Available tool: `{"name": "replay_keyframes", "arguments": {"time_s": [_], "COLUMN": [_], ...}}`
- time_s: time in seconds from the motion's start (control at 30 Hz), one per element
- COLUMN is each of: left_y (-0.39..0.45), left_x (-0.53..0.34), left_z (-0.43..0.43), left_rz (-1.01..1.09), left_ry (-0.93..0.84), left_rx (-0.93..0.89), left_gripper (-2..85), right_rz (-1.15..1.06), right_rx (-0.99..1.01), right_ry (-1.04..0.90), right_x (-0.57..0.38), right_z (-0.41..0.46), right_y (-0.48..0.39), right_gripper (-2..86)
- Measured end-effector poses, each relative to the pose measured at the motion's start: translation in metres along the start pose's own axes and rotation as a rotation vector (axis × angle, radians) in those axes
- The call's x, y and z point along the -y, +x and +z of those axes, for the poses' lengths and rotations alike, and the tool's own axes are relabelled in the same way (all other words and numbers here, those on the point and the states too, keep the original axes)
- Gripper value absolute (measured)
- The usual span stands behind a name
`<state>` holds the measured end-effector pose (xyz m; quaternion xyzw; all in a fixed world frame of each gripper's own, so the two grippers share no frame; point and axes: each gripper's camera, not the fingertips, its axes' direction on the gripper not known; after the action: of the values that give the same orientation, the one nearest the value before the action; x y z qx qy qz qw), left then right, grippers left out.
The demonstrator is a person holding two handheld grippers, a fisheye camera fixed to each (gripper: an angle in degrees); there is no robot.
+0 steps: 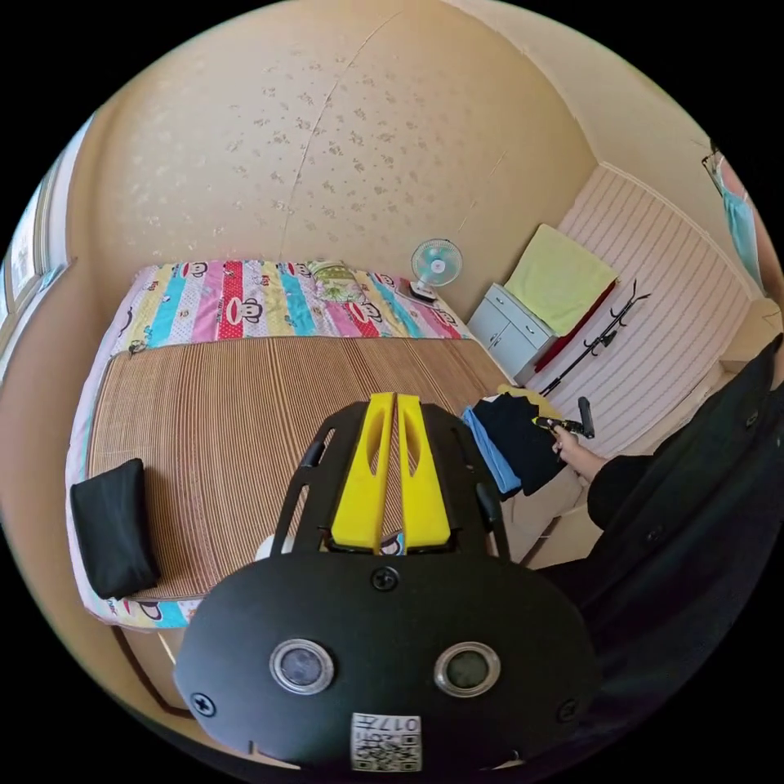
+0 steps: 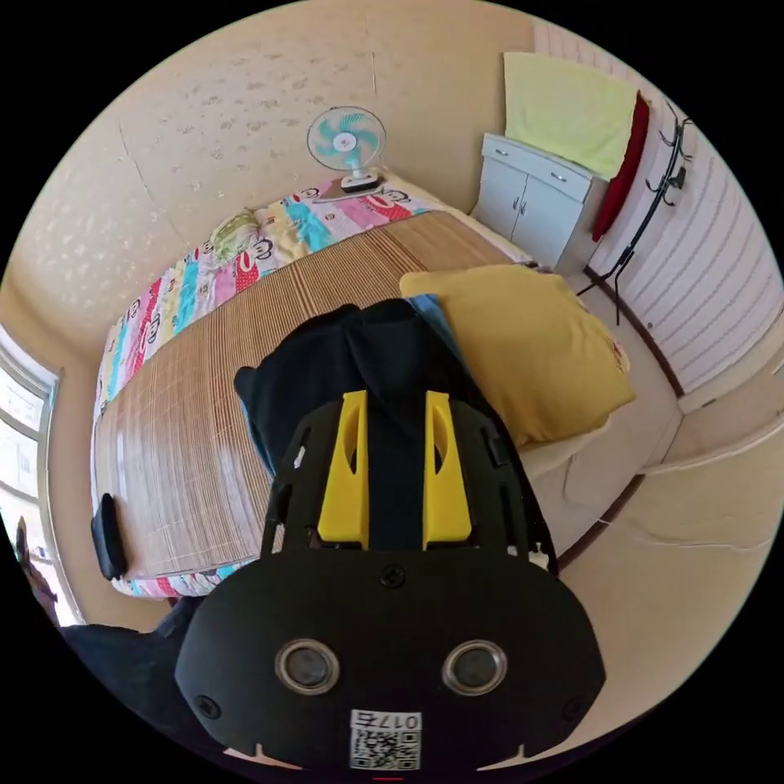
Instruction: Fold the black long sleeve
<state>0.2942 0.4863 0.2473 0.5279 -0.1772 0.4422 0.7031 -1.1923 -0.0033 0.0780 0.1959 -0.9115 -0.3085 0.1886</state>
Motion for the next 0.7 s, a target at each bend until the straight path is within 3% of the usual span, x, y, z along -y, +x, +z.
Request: {"name": "replay_keyframes", "arguments": {"time_s": [0.07,0.13,0.3,0.4,0.53,0.63,0.7], "left_y": [0.004,0.01,0.032,0.042,0.057,0.067,0.07], "left_x": [0.011,0.018,0.038,0.06,0.109,0.138,0.146], "left_z": [-0.02,-0.034,-0.048,-0.035,0.008,0.051,0.074], "left_rz": [-0.032,-0.054,-0.091,-0.071,-0.029,-0.043,-0.07], "left_ry": [0.047,0.102,0.226,0.23,0.118,0.012,-0.037], "left_rx": [0.018,0.011,-0.054,-0.225,-0.569,-0.824,-0.99], "left_gripper": [-0.5,-0.6,-0.6,0.1,8.1,13.7,15.4], "right_rz": [0.109,0.253,-0.034,-0.19,-0.439,-0.685,-0.807], "right_rx": [0.068,0.279,0.639,0.842,1.095,1.197,1.153], "right_ry": [-0.004,0.171,0.416,0.559,0.658,0.671,0.621], "right_x": [0.001,-0.007,-0.029,-0.037,-0.065,-0.118,-0.154], "right_z": [-0.008,-0.076,-0.234,-0.319,-0.405,-0.435,-0.434], "right_y": [-0.003,-0.015,-0.108,-0.158,-0.258,-0.34,-0.396], "right_gripper": [3.6,2.1,1.2,1.1,1.2,1.3,1.3]}}
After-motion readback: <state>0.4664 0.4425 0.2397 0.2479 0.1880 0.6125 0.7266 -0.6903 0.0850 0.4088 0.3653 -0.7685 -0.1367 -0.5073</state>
